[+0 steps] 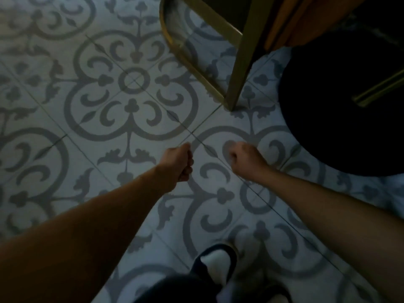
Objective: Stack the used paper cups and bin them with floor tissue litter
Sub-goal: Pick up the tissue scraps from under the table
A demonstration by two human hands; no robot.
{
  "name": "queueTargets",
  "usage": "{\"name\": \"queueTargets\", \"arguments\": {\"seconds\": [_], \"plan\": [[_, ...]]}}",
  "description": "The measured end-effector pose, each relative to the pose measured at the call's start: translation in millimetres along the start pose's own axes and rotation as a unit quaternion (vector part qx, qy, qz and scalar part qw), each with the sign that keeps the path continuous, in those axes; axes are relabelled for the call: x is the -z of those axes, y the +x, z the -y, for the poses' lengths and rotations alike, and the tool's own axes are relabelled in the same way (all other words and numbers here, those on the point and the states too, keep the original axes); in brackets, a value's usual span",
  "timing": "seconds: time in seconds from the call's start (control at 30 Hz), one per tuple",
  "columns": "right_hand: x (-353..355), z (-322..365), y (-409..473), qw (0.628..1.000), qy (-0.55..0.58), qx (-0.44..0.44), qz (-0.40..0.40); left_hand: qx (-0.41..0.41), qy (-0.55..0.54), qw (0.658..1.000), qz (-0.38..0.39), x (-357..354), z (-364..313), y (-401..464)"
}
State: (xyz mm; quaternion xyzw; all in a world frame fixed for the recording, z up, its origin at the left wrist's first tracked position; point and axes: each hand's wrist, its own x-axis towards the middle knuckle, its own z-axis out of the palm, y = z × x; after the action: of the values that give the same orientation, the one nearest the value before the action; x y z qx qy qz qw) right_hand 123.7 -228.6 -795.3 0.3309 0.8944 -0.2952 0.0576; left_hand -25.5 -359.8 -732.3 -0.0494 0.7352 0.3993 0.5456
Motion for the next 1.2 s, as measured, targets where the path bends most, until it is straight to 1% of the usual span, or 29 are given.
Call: {"name": "queueTargets", "arguments": {"seconds": [0.13,0.23,0.3,0.4,0.53,0.63,0.8,0.9,1.03,1.2], "plan": [[52,42,-41,0.999,0.039,-0.021,0.004,0.063,-0.051,0.997,0.013,9,3,-76],[101,81,-72,0.998,0.057,-0.020,0.026,0.086,-0.079,0.993,0.029,17,-11,-135],[134,104,-87,0.997,0.059,-0.020,0.039,0.092,-0.087,0.991,0.033,22,-32,-168],[186,136,-106,0.996,0.057,-0.034,0.063,0.090,-0.102,0.991,0.019,28,-74,-209],[250,170,-128,0.996,0.042,-0.052,0.067,0.088,-0.111,0.989,0.030,29,-126,-257],[283,185,-143,0.995,0.038,-0.064,0.066,0.090,-0.109,0.989,0.033,24,-151,-289],[317,188,-159,0.996,0.053,-0.056,0.042,0.096,-0.072,0.992,0.051,3,-170,-307],[326,178,-175,0.993,0.077,-0.088,0.020,0.102,-0.045,0.992,0.057,-19,-176,-314],[332,155,-206,0.988,0.085,-0.132,-0.001,0.105,-0.002,0.991,0.087,-53,-176,-321],[329,117,-260,0.974,0.098,-0.201,-0.025,0.104,0.056,0.987,0.109,-98,-164,-336]]}}
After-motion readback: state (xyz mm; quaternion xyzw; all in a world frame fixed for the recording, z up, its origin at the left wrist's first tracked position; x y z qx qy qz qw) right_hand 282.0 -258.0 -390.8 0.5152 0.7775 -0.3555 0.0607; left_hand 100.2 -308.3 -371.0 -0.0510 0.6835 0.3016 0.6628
